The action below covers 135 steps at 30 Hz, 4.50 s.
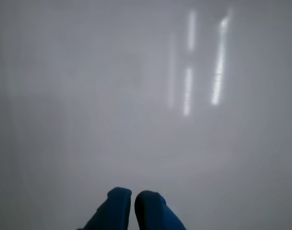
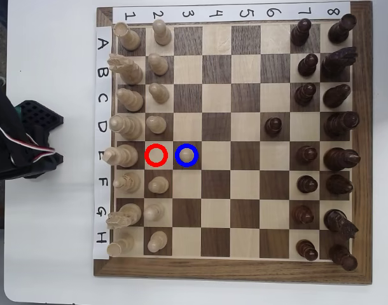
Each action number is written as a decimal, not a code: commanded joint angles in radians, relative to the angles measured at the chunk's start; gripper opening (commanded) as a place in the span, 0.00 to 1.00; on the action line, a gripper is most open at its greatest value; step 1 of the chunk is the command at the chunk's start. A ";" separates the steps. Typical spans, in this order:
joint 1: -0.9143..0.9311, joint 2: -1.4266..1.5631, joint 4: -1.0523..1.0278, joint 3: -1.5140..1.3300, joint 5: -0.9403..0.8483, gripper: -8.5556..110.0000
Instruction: Move the piece to destination
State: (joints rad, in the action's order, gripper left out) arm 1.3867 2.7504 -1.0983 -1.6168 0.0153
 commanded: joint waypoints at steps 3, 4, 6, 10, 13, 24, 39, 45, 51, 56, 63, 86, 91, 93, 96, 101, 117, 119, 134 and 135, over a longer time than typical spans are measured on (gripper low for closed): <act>0.109 0.202 0.244 -0.600 -0.071 0.07; 0.097 0.202 0.245 -0.637 -0.063 0.07; 0.089 0.209 0.241 -0.709 -0.044 0.07; 0.058 0.230 0.255 -0.854 0.002 0.07; 0.052 0.262 0.275 -0.968 0.026 0.07; 0.074 0.495 0.175 -1.296 -0.003 0.07; 0.107 0.672 -0.041 -1.462 -0.003 0.07; 0.124 0.673 -0.061 -1.489 -0.005 0.07; 0.158 0.673 -0.052 -1.491 0.008 0.07; 0.215 0.675 -0.018 -1.500 -0.028 0.07; 0.225 0.675 -0.002 -1.505 -0.049 0.07; 0.250 0.675 0.003 -1.506 -0.046 0.07; 0.241 0.675 0.003 -1.506 -0.054 0.07; 0.241 0.675 0.003 -1.506 -0.054 0.07; 0.241 0.675 0.003 -1.506 -0.054 0.07; 0.241 0.675 0.003 -1.506 -0.054 0.07; 0.245 0.675 0.003 -1.506 -0.048 0.07; 0.250 0.675 0.003 -1.506 -0.043 0.07; 0.250 0.675 0.003 -1.506 -0.044 0.07; 0.250 0.675 0.003 -1.506 -0.044 0.07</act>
State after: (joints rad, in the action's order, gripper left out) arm 1.6122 3.3656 -1.1336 -3.1278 -0.0276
